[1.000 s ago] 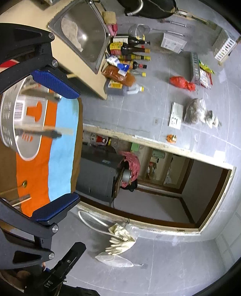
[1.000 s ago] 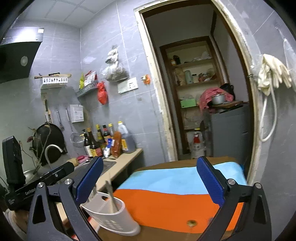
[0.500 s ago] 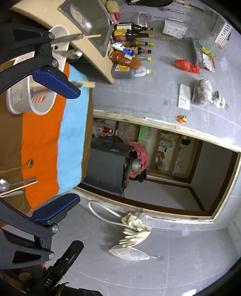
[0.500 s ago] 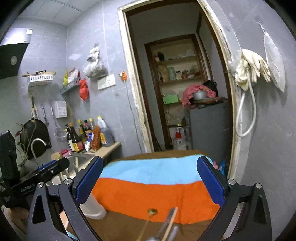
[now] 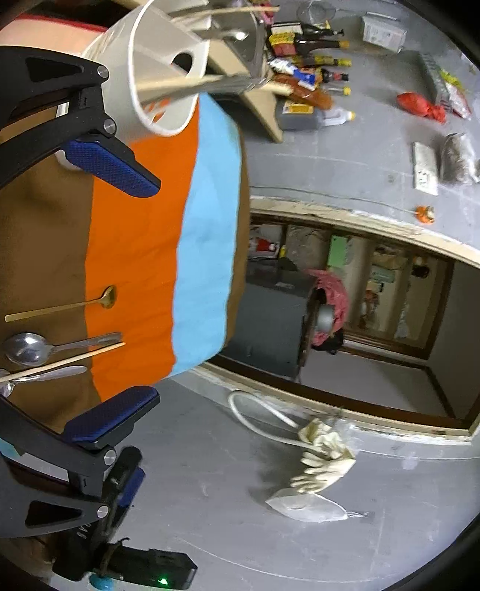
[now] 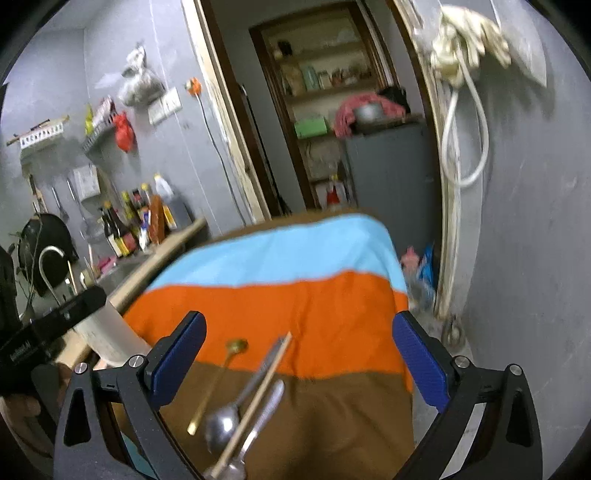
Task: Organize utensils
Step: 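Move both open tools back to the remaining utensils on the cloth, then close the left tool on the gold spoon while the right tool grasps a silver spoon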
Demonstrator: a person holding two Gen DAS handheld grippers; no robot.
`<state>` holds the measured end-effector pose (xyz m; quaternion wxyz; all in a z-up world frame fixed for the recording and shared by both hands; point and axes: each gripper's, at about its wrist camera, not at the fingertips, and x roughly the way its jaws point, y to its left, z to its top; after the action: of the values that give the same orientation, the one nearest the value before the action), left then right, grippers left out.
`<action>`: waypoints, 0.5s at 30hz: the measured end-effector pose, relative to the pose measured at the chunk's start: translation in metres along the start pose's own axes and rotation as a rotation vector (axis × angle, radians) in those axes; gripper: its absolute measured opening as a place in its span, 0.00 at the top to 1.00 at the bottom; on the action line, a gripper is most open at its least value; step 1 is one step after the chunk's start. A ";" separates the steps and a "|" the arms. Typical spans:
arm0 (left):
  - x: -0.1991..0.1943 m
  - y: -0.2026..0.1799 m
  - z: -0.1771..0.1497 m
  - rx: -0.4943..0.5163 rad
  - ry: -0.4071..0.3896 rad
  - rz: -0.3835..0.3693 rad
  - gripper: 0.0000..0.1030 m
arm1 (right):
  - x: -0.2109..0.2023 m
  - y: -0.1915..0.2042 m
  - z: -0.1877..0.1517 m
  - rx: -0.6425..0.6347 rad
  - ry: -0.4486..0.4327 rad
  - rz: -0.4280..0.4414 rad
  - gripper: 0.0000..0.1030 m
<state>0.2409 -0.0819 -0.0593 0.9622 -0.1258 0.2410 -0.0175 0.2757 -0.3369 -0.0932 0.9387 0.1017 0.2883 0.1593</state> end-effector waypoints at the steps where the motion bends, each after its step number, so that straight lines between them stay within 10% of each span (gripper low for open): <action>1: 0.007 0.000 -0.003 -0.005 0.018 0.001 0.01 | 0.006 -0.002 -0.006 0.003 0.023 0.002 0.11; 6: 0.033 0.004 -0.014 -0.030 0.095 -0.002 0.03 | 0.035 -0.009 -0.033 0.007 0.147 0.005 0.36; 15: 0.080 0.010 -0.035 -0.056 0.263 -0.020 0.40 | 0.069 -0.005 -0.065 -0.017 0.305 0.085 0.67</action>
<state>0.2953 -0.0883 -0.1282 0.9182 -0.1515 0.3642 -0.0367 0.2936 -0.3102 -0.1826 0.8772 0.0807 0.4217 0.2148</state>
